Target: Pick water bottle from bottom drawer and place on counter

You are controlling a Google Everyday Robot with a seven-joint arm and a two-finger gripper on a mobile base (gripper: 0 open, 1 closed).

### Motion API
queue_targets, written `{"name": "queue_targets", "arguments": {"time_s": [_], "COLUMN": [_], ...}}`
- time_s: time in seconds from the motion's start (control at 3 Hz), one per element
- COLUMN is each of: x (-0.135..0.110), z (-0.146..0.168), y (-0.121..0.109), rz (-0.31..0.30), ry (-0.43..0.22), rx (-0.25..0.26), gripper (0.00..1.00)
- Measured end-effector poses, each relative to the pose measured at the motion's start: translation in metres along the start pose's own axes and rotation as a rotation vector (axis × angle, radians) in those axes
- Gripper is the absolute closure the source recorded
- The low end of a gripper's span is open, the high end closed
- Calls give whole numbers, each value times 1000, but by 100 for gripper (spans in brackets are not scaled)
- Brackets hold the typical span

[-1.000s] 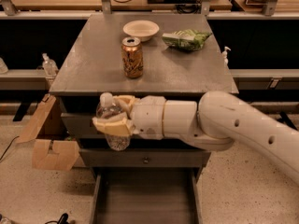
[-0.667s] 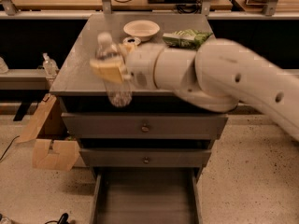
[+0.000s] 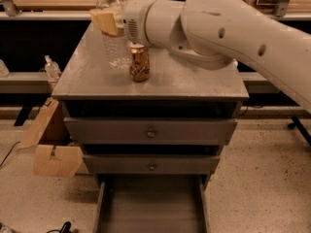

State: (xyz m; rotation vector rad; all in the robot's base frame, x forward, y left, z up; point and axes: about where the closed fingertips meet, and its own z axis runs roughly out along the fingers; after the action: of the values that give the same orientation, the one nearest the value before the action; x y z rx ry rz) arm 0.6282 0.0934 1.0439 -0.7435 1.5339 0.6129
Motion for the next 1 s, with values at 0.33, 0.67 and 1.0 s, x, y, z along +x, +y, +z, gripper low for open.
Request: {"name": "queue_targets", "arguments": {"time_s": [0.33,0.67,1.0], "x": [3,22,22], "z": [42,103,103], "y": [-36,-74,-74], "rz": [96,172,172], "ry": [-52,-95,-95], "rx": [42,44,44], "gripper": [100,100,100]}}
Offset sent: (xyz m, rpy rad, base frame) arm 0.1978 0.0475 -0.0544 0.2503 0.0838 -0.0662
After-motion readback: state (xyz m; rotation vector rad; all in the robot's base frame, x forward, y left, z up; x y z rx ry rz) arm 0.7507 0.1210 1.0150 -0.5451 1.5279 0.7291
